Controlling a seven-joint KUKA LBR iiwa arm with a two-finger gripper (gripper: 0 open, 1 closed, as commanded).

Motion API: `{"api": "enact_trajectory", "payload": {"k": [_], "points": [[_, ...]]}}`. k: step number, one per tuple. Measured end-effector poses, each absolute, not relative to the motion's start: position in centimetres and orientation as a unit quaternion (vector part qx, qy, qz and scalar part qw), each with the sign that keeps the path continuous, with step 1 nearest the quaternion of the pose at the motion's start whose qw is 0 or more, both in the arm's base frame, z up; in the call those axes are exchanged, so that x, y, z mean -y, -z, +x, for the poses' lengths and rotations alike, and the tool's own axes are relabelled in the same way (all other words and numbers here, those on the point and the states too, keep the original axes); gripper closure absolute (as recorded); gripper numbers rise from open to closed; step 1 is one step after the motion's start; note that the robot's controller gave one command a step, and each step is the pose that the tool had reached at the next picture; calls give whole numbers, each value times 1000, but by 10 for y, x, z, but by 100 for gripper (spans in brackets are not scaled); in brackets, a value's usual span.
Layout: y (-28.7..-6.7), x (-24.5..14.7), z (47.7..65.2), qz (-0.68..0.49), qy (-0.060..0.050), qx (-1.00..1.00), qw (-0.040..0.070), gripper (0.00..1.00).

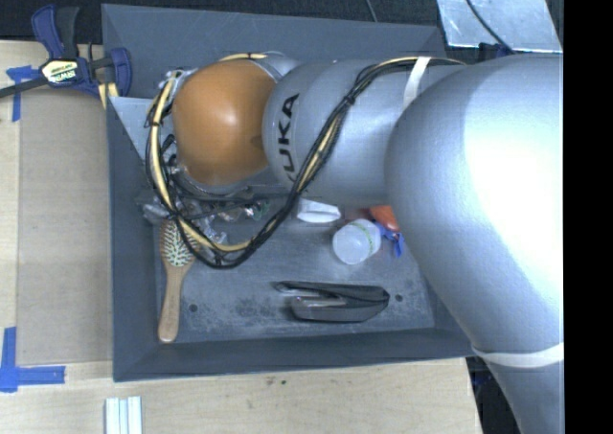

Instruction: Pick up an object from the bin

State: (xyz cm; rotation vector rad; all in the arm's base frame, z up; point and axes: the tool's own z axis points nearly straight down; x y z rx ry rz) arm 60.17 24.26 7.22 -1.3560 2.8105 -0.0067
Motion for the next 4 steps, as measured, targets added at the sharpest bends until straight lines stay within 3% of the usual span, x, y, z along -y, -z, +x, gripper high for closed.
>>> {"api": "enact_trajectory", "payload": {"k": [1,3,4], "points": [[-74,-238,601,-454,0,-891,7,100],[-80,-238,601,-453,0,-892,8,100],[-96,-237,600,-452,0,-892,7,100]]}}
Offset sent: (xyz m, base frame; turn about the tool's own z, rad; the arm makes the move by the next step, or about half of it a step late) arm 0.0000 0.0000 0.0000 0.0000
